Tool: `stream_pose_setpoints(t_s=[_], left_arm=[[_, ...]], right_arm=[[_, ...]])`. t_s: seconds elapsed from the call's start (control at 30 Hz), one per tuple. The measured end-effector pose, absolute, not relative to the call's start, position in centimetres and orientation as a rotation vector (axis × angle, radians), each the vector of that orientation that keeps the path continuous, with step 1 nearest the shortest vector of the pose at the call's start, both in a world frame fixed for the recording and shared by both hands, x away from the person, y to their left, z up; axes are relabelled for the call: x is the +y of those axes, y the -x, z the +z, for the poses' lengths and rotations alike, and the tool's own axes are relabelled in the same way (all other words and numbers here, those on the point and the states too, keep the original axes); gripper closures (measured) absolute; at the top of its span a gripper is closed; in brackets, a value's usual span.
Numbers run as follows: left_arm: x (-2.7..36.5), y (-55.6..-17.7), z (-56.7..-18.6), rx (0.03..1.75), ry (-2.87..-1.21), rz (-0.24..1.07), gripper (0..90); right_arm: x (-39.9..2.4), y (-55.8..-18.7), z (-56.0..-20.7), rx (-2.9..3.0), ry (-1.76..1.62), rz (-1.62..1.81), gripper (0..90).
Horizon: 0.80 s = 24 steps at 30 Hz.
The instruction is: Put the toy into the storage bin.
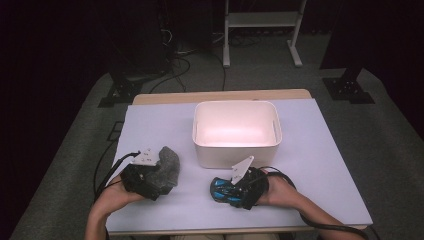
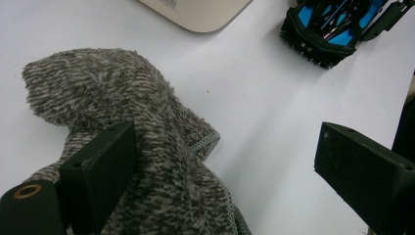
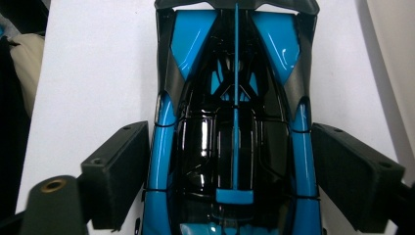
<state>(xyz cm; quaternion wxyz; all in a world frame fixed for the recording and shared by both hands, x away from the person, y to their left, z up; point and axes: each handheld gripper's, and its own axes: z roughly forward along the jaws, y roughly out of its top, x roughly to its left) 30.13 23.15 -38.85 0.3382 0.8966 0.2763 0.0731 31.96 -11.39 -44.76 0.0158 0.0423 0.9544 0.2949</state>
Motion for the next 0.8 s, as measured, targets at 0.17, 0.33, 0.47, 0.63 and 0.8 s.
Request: stream_pose_setpoints(t_s=[0.17,0.33,0.47,0.63,0.8], left_arm=[[23.1,-30.1,-38.8,0.719,-2.336,0.19,8.2],[23.3,-30.1,-38.8,0.72,-2.333,0.194,8.2],[23.3,-30.2,-38.9,0.717,-2.337,0.189,8.2],[23.3,-30.1,-38.8,0.718,-2.337,0.192,8.2],[23.3,-30.1,-38.8,0.717,-2.338,0.19,8.2]], right_arm=[[-11.5,-31.6,-44.5,2.943,-0.12,0.915,25.0],[-11.6,-31.4,-44.5,2.928,-0.101,0.927,25.2],[-11.6,-31.5,-44.4,2.935,-0.098,0.956,25.2],[-11.5,-31.4,-44.1,2.944,-0.091,0.945,25.2],[-11.5,-31.3,-43.4,2.952,-0.091,0.948,25.2]])
